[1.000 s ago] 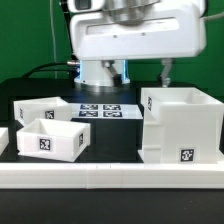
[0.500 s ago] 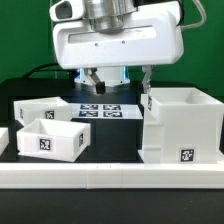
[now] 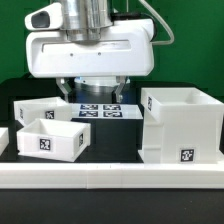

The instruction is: Assemble drawer

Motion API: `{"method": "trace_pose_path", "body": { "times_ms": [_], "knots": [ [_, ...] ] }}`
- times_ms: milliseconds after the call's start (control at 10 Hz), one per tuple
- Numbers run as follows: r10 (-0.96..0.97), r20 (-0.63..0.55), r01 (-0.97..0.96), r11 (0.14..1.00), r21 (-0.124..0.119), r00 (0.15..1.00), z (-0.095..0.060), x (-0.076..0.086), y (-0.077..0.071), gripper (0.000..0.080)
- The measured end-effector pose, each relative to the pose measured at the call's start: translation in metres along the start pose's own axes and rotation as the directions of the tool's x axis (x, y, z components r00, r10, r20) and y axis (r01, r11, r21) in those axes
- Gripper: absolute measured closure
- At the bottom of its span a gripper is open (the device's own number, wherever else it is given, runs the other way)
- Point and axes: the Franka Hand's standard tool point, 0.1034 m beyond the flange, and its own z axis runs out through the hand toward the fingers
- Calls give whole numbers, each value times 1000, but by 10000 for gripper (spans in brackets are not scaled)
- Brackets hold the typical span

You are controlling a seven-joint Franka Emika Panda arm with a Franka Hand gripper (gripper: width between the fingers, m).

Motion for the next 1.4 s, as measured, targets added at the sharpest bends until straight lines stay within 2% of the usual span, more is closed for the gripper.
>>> {"method": "trace_pose_path", "body": {
  "times_ms": [100,200,600,700,900,1100,1400],
  "knots": [
    [-41,-28,40,999,-36,999,7,0,5,151],
    [-45,-39,43,998,-43,998,14,-1,7,151],
    [-46,-39,44,998,-42,998,13,0,6,151],
    [-49,-27,48,998,-42,998,13,0,10,151],
    [-60,-28,58,997,-55,998,25,-7,33,151],
    [-74,-34,72,995,-68,997,38,-11,48,151],
    [-83,-25,81,994,-73,996,49,-16,39,151]
  ]
}}
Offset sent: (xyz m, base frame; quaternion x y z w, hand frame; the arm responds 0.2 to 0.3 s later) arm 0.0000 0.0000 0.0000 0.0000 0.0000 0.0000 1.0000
